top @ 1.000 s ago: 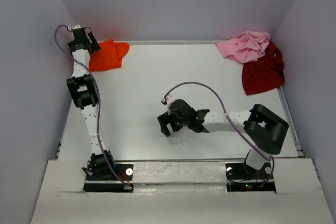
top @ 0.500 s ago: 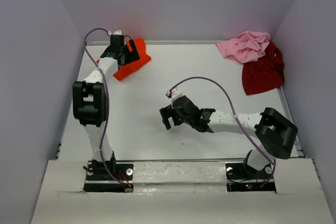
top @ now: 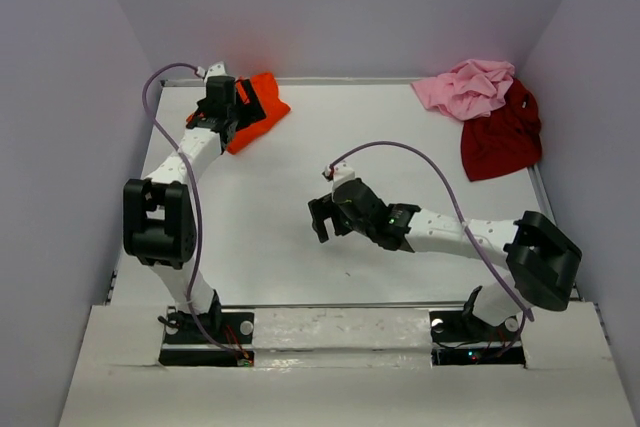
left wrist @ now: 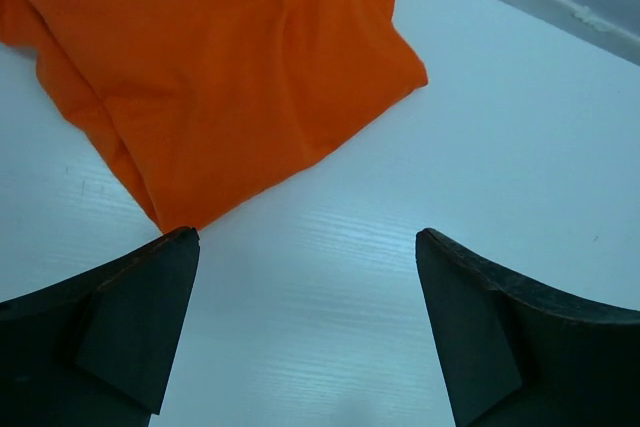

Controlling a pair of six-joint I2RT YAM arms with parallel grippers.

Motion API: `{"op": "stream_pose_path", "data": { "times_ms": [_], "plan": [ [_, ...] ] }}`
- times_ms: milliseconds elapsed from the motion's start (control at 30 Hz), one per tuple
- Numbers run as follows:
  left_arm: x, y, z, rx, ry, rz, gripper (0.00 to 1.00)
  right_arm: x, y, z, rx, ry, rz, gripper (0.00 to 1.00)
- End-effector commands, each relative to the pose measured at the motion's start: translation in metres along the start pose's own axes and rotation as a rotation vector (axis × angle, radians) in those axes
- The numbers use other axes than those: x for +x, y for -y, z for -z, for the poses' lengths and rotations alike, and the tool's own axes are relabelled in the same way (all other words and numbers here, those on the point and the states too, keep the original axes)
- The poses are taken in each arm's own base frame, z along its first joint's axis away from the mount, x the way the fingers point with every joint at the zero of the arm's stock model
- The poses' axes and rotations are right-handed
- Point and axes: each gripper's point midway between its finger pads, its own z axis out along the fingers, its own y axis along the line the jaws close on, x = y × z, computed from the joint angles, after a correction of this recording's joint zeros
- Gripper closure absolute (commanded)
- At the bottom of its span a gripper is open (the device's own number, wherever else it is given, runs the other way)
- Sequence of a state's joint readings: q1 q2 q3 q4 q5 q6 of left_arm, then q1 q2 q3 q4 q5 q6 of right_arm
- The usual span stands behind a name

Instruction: Fold and stack the t-shirts

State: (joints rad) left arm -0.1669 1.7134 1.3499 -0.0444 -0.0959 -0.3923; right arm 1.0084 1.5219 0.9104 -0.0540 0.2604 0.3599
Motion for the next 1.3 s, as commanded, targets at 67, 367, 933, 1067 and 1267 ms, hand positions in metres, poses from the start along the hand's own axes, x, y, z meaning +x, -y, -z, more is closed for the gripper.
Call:
{"op": "stream_pose_path", "data": {
  "times_ms": [67,367,933,1067,1267],
  "plan": [
    [0.019,-0.005,-0.017,0.049,-0.039,0.157,0.01,-0.028,0.003,0.015,0.02,0.083,-0.02,0.02],
    [0.056,-0.021,-0.047,0.031,-0.132,0.3,0.01,-0.017,0.005,0.01,0.027,0.055,0.0,0.02],
    [0.078,-0.05,-0.005,-0.083,-0.095,0.459,0.01,-0.01,0.004,-0.001,0.026,0.043,0.02,0.02],
    [0.075,-0.069,-0.001,-0.155,-0.058,0.453,0.01,-0.011,0.0,0.0,0.003,0.044,0.004,0.02],
    [0.088,-0.079,-0.013,-0.184,-0.089,0.492,0.01,-0.013,0.005,0.006,0.019,0.063,0.007,0.02]
  ]
}}
